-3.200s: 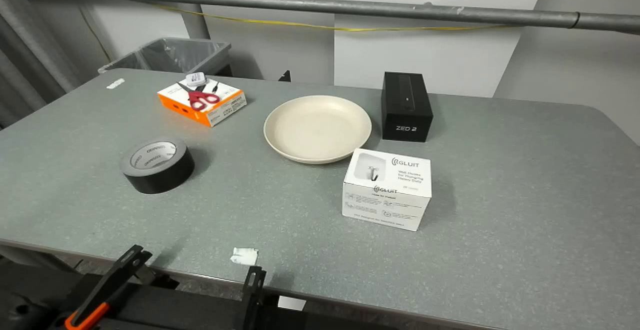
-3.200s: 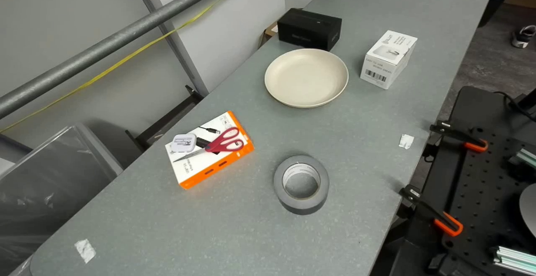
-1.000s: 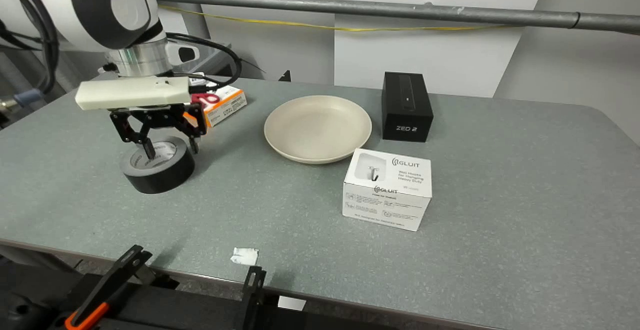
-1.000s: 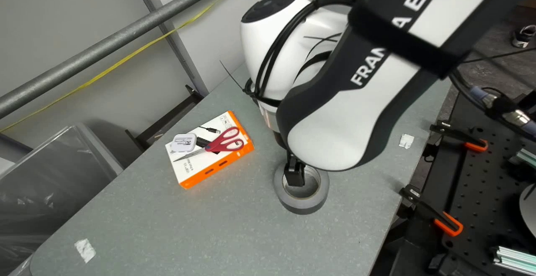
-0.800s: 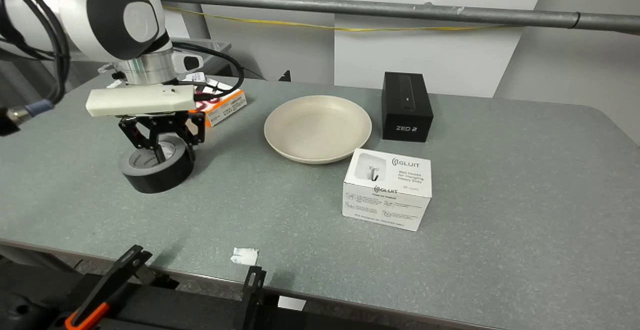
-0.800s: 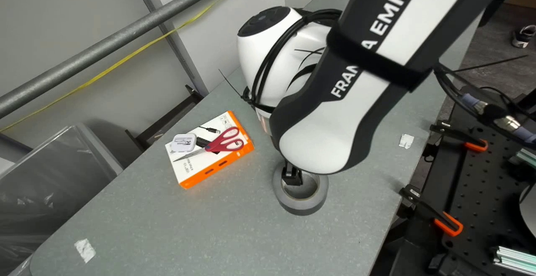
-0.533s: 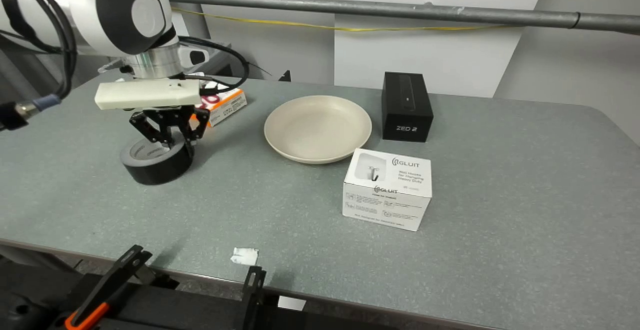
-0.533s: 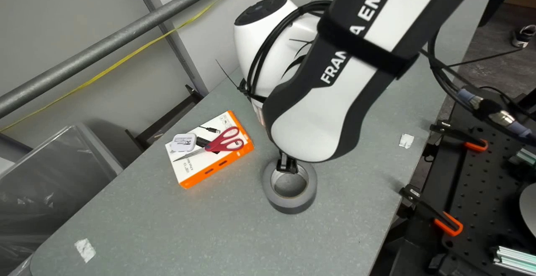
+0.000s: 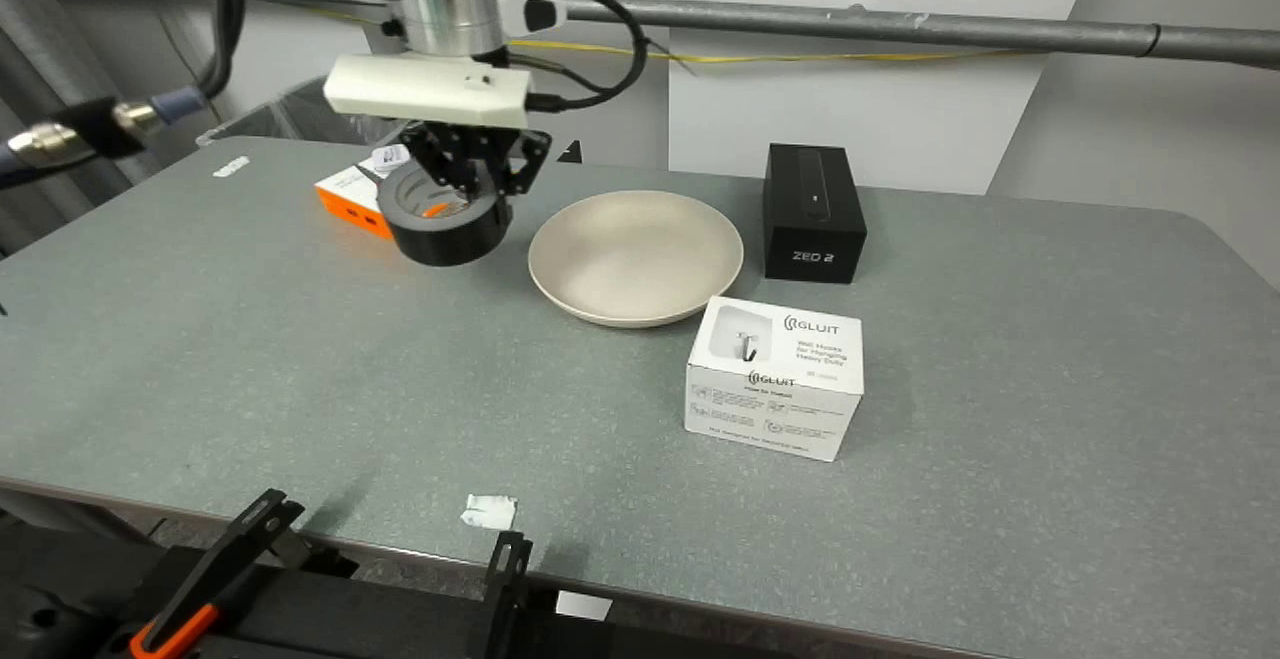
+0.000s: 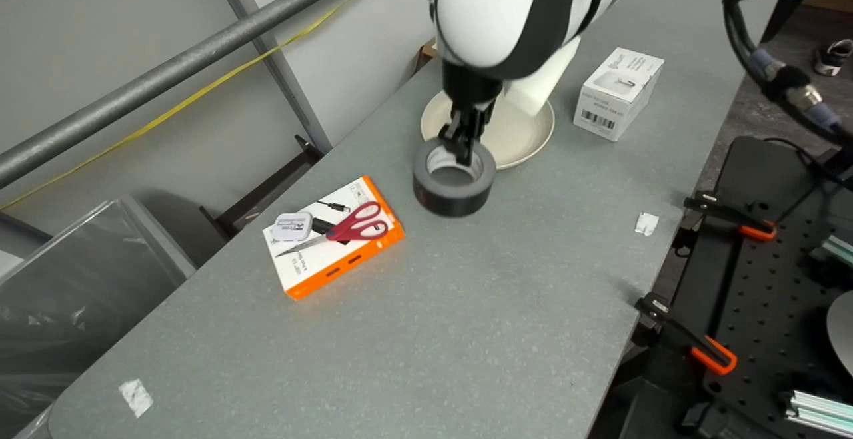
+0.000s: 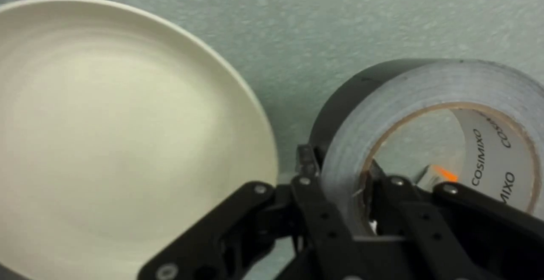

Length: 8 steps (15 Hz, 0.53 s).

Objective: Put the masking tape on the plate

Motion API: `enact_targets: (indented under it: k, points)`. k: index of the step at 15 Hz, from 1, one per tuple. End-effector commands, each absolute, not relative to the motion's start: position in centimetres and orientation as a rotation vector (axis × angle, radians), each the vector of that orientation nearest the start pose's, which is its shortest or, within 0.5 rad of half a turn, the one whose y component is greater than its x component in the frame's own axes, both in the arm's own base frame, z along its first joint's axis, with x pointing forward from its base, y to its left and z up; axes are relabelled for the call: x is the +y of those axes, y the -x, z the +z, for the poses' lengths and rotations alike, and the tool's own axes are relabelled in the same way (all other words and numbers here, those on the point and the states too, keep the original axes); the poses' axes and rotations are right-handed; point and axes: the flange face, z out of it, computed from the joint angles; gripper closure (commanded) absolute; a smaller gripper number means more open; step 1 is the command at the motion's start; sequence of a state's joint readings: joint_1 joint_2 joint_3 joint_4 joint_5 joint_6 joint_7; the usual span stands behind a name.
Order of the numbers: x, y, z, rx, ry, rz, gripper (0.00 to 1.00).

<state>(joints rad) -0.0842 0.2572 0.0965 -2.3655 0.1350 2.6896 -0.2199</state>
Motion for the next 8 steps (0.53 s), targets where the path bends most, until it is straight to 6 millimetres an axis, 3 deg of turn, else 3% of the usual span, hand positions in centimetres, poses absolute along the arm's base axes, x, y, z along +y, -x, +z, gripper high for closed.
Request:
enact_targets:
  k: [1, 4, 8]
  points:
    - [-7.3, -52.0, 23.7, 0.116, 3.097, -0.155, 0.94]
    - [-12.7, -52.3, 22.3, 0.333, 3.107, -0.144, 0.94]
    - [-16.5, -53.4, 20.9, 0.528, 3.097, -0.12, 0.94]
